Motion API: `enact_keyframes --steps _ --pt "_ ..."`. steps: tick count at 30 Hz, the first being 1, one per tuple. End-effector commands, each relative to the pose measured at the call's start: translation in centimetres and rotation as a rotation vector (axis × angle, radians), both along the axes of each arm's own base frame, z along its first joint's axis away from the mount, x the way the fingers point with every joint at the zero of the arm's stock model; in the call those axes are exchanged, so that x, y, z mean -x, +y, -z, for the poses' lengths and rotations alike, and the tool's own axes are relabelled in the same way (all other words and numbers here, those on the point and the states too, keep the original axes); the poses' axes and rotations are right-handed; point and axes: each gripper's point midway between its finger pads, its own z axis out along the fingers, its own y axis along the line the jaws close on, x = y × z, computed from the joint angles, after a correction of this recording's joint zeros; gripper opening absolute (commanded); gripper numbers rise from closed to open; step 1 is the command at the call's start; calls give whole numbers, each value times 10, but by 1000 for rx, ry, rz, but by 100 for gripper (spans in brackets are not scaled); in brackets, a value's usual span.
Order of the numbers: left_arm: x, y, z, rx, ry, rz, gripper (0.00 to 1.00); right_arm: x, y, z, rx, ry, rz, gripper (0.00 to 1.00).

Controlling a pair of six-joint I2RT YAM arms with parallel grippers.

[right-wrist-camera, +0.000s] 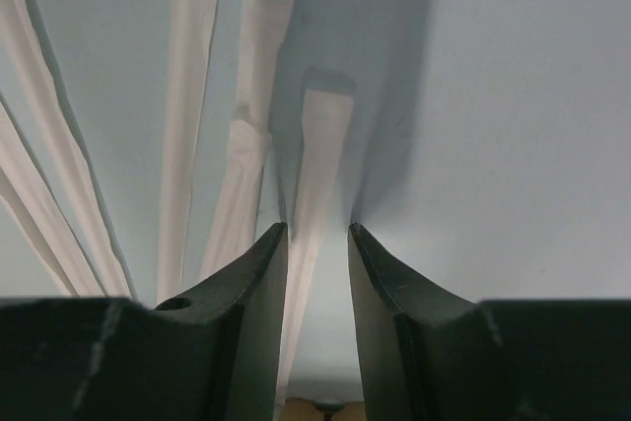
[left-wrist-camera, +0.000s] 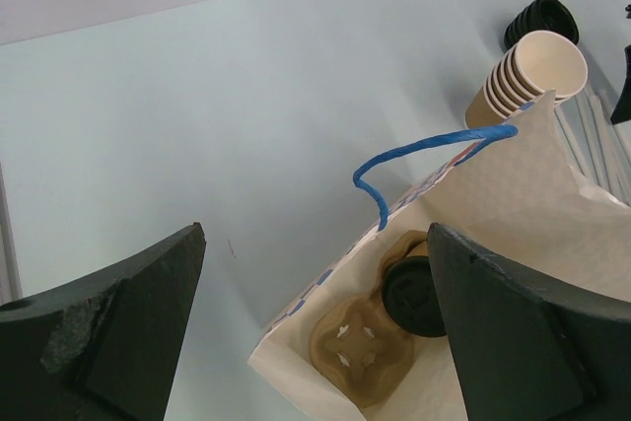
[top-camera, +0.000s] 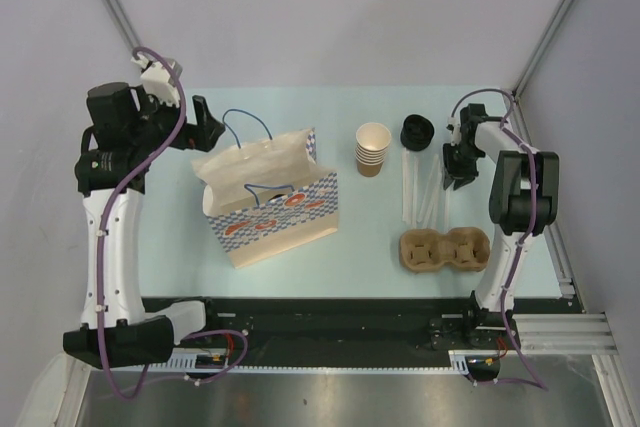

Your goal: Pack the takeout coffee

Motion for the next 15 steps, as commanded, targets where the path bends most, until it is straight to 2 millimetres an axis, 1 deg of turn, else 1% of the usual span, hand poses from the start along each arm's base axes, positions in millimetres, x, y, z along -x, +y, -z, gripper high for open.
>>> enact_keyframes --steps 1,5,8,9,11,12,14,15 --pt "1 5 2 -22 -4 -13 100 -21 4 -3 5 -42 8 36" --pt "0 7 7 -30 11 -18 100 -21 6 6 8 -23 6 35" --pt "-1 8 8 -36 11 -22 100 -17 3 12 17 1 10 31" --pt "-2 8 9 -38 12 -21 100 -16 0 12 22 5 14 26" --pt "-3 8 7 -39 5 -19 99 -15 -2 9 28 5 20 20" --pt "-4 9 8 -38 6 -21 100 -15 -7 7 33 1 30 14" --pt "-6 8 8 -31 3 -20 99 -17 -13 -5 32 -22 44 10" --pt "-7 7 9 -25 4 -17 99 -21 -19 -11 32 -40 59 5"
